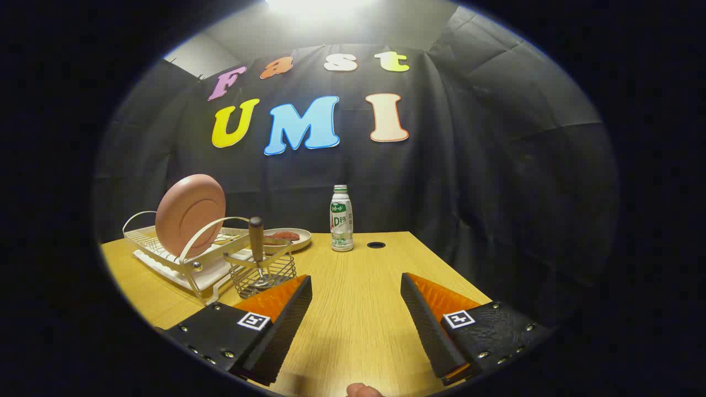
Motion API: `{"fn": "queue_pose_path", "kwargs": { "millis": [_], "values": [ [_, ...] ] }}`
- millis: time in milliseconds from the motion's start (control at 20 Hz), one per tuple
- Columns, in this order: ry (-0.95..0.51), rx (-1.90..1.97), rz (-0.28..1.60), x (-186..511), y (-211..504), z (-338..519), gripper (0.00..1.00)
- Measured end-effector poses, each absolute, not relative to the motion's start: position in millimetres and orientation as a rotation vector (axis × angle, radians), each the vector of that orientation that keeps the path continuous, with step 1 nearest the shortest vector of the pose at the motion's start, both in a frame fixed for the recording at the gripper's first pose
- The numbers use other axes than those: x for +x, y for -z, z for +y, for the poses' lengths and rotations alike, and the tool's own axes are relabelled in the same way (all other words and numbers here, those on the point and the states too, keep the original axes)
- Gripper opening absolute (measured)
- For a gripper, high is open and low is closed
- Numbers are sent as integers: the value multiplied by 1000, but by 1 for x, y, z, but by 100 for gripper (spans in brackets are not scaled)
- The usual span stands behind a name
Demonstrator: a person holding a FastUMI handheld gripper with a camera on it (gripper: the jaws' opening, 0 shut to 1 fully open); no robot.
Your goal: Take the plate from the dish rack, then take the spoon from the basket and place it into the plate.
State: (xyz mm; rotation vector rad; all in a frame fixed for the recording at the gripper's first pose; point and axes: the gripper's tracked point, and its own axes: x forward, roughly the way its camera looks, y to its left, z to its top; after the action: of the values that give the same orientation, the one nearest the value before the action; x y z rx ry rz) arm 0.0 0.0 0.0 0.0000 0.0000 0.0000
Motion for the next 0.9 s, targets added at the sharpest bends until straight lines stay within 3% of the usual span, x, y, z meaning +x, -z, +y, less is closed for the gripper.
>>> {"fn": "queue_pose_path", "kwargs": {
  "millis": [350, 900],
  "values": [
    [52, 18, -29, 27, -36, -16, 99],
    [79, 10, -66, -44, -189, 35, 98]
  ]
}}
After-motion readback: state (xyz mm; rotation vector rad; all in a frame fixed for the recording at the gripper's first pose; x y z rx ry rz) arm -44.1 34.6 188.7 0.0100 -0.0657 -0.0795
